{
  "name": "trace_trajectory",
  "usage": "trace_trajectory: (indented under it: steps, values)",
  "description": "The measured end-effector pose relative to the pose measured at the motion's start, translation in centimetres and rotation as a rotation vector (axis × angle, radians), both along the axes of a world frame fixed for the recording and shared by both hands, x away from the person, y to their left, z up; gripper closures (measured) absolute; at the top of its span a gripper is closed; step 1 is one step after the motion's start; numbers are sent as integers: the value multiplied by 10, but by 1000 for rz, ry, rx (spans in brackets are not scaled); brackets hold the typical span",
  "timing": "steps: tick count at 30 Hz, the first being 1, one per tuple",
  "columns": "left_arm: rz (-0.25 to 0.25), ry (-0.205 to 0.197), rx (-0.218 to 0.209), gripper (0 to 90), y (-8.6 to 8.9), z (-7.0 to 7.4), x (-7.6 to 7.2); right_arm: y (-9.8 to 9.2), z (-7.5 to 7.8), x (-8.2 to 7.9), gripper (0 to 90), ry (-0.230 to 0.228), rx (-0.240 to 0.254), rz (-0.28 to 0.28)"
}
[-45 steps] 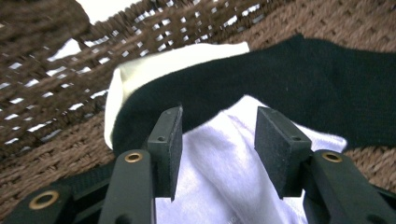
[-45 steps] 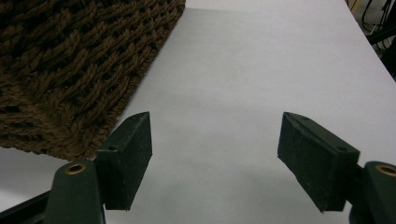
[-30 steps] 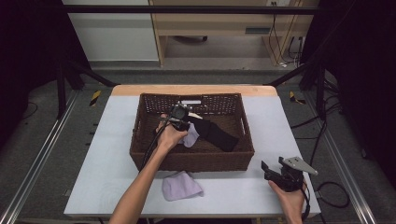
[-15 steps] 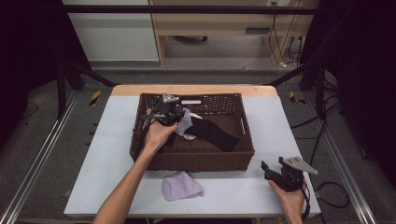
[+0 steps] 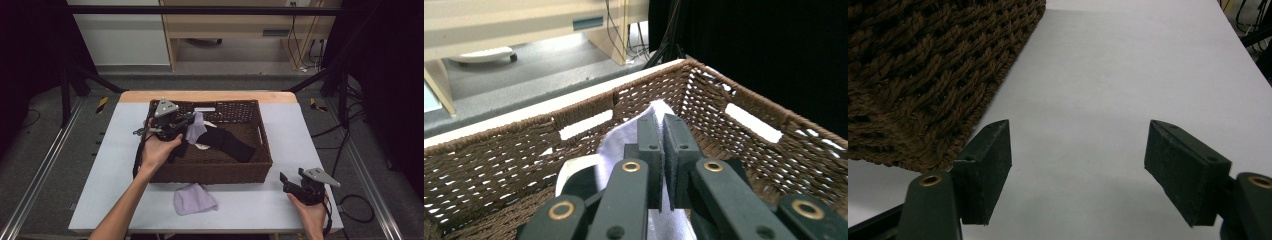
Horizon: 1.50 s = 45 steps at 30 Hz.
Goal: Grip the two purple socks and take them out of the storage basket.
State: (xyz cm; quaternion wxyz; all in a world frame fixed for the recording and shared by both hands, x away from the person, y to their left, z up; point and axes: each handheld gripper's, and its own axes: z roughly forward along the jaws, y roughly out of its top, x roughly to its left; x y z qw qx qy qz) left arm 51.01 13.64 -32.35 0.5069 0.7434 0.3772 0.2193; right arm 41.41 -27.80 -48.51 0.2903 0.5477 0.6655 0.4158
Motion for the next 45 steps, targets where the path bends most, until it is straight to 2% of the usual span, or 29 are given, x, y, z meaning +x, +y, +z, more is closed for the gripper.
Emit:
trace_trajectory:
  steps: [3,4,5,14,25,26,29,30,31,36,37,42,45]
  values:
    - [-3,-16,-4,864,3,3,-7,0,0,0,270,-1,-1,0]
    - [-11,-31,-16,864,6,6,-13,0,0,0,271,0,0,0]
    - [-11,-31,-16,864,6,6,-13,0,0,0,271,-1,-4,0]
    - [-56,-87,-74,864,20,21,-44,0,0,0,275,2,-6,0]
    - [-94,-124,-100,864,28,26,-71,1,0,0,275,-3,-10,-1]
    - [-104,-133,-108,864,30,27,-78,1,0,0,275,-3,-11,-3]
    - [-117,-140,-113,864,32,28,-84,1,0,0,275,-2,-11,-3]
    - [-131,-147,-118,864,33,29,-92,1,0,0,276,3,-11,-4]
    - [-131,-147,-118,864,33,29,-92,1,0,0,276,3,-11,-4]
    - [-180,-156,-119,864,31,27,-113,1,0,0,276,3,-15,-3]
    - [-180,-156,-119,864,31,27,-113,1,0,0,276,3,-15,-3]
    - [-223,-148,-101,864,29,20,-130,1,0,0,275,2,-15,-6]
    - [-232,-145,-94,864,29,17,-135,1,0,1,275,3,-13,-6]
